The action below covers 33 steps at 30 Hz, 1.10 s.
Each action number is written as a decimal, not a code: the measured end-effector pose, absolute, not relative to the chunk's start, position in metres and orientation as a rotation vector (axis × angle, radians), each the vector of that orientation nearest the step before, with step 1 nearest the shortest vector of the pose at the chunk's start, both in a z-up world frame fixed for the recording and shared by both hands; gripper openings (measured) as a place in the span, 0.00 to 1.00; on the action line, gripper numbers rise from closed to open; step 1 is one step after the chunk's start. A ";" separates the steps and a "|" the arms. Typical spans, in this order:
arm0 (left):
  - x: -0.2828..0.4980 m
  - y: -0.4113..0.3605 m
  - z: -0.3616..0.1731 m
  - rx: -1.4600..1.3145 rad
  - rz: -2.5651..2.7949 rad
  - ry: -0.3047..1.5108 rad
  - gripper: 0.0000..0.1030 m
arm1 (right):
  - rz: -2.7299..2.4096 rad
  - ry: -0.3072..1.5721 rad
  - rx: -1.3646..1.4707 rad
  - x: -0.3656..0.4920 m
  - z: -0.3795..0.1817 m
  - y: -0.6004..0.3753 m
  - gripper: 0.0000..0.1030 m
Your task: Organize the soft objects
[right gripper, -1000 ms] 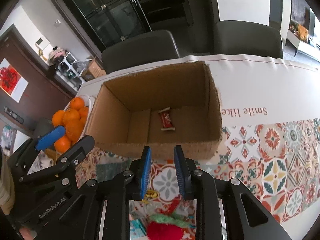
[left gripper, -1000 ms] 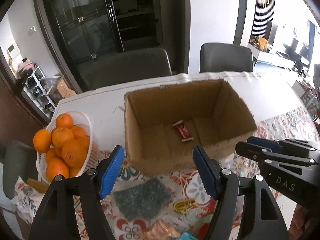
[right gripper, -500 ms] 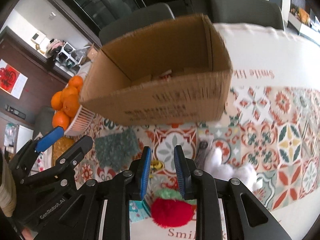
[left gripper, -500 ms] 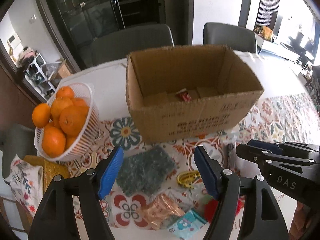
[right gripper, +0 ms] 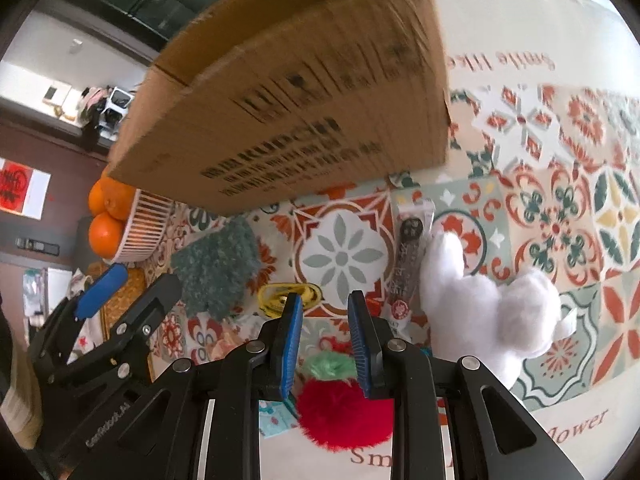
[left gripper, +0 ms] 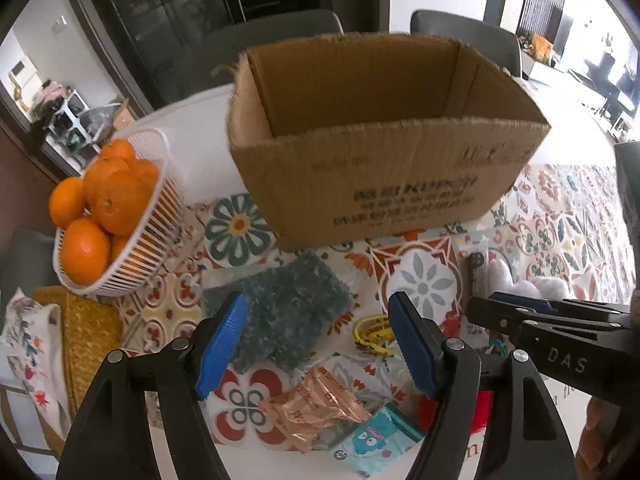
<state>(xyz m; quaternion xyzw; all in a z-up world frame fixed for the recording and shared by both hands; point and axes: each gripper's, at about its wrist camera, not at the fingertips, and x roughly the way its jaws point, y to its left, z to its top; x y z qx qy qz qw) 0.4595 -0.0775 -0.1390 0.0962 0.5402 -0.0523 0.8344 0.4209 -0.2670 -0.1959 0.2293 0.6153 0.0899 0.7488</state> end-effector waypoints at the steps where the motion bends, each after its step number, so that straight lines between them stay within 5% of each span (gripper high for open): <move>1: 0.460 -0.079 -0.142 0.205 -0.111 1.150 0.71 | 0.196 1.357 0.515 0.421 -0.202 -0.268 0.25; 24: 0.474 -0.076 -0.174 0.172 -0.090 1.229 0.70 | 0.124 1.473 0.583 0.446 -0.260 -0.263 0.25; 27: 0.474 -0.076 -0.173 0.166 -0.098 1.228 0.70 | 0.142 1.472 0.590 0.446 -0.254 -0.260 0.38; 33: 0.475 -0.074 -0.172 0.152 -0.101 1.225 0.70 | 0.041 1.479 0.512 0.438 -0.238 -0.257 0.40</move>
